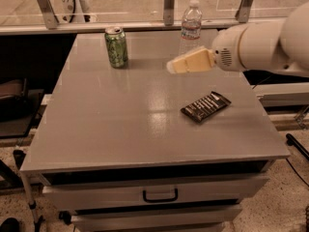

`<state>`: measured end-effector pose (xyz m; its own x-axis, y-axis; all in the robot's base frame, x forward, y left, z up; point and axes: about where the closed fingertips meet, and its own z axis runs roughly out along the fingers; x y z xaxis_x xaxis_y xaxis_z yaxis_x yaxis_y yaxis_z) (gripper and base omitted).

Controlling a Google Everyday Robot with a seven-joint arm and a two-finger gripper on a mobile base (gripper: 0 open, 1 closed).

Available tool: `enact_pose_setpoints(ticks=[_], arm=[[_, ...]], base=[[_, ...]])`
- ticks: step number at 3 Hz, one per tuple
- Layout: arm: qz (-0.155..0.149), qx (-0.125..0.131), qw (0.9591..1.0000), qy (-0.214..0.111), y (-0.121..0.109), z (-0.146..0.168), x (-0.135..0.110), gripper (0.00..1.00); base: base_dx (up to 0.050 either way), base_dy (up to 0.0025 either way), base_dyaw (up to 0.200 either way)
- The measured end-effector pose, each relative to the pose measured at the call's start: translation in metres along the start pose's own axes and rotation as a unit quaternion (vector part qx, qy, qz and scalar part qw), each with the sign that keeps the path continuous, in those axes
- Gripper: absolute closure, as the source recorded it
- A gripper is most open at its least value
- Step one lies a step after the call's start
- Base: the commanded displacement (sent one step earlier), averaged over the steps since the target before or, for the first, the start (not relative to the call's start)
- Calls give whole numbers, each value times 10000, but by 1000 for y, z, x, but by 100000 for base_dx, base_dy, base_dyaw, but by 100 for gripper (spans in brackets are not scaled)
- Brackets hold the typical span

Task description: Pick green can

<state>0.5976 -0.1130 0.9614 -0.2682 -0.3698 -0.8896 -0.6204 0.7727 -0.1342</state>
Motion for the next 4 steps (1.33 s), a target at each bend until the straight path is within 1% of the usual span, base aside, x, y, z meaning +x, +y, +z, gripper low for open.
enact_pose_setpoints(ticks=[1,2,3,4], arm=[[82,-156,9998,-59,5,32,-5,0],[104,-478,9987,-132,15,61,-9,0],[84,-706,9973,-205,20,88,-12,0],[37,-871,9958,-293,24,113,-18,0]], base=[[0,0,0],[0,0,0],[0,0,0],[0,0,0]])
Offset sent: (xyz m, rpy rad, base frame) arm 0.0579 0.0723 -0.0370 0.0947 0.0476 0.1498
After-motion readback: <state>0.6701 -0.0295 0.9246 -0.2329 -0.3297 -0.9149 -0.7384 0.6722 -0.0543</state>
